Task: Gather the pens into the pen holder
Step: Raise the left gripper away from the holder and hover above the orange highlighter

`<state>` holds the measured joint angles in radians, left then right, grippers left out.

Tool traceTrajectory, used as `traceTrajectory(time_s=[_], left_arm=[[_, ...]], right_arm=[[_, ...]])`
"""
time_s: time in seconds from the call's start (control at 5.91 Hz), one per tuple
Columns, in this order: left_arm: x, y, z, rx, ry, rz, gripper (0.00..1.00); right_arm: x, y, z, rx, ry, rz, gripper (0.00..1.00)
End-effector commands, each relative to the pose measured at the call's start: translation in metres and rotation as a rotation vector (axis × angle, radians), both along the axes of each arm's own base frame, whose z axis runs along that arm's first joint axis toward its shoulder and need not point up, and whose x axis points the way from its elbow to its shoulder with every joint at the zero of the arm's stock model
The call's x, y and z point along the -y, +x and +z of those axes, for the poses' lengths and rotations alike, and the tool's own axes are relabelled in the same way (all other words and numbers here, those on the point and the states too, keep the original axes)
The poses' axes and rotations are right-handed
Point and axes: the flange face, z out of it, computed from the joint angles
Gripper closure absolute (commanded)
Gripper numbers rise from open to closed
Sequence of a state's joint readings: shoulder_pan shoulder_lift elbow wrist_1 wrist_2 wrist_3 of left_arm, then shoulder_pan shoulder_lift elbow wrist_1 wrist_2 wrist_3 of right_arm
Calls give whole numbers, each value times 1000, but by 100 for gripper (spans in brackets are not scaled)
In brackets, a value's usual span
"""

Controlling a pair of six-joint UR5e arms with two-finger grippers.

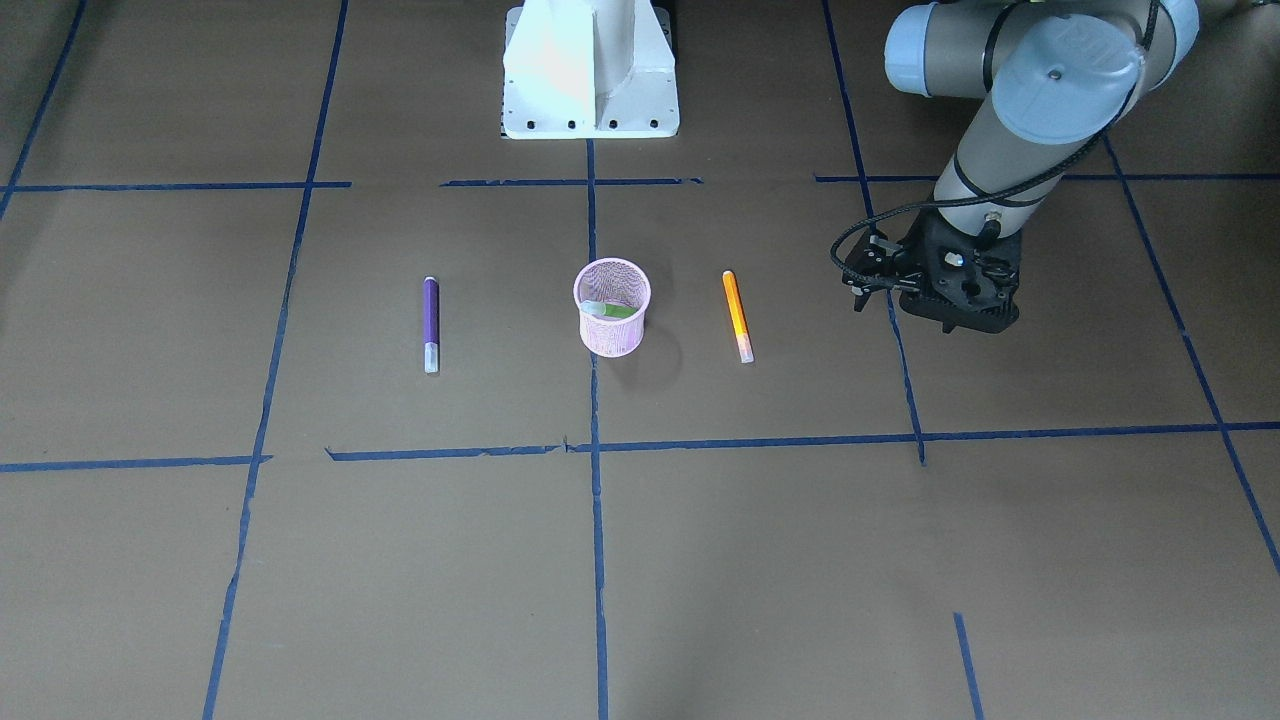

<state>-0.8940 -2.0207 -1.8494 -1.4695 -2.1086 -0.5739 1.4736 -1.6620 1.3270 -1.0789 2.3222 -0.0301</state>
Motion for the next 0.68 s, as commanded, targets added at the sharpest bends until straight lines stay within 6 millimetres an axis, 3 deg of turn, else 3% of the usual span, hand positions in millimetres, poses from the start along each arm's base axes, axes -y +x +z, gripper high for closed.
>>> traceTrajectory(time_s=[0.0, 0.17, 0.51], left_arm=[[-2, 1, 0, -3, -4, 0, 0], [-1, 1, -2, -4, -4, -1, 0], [0, 1, -4, -7, 0, -3, 0]], right_arm=[[22, -6, 16, -10, -25, -8, 15], [25, -22, 21, -17, -33, -41, 18], [23, -28, 29, -40, -40, -58, 23]])
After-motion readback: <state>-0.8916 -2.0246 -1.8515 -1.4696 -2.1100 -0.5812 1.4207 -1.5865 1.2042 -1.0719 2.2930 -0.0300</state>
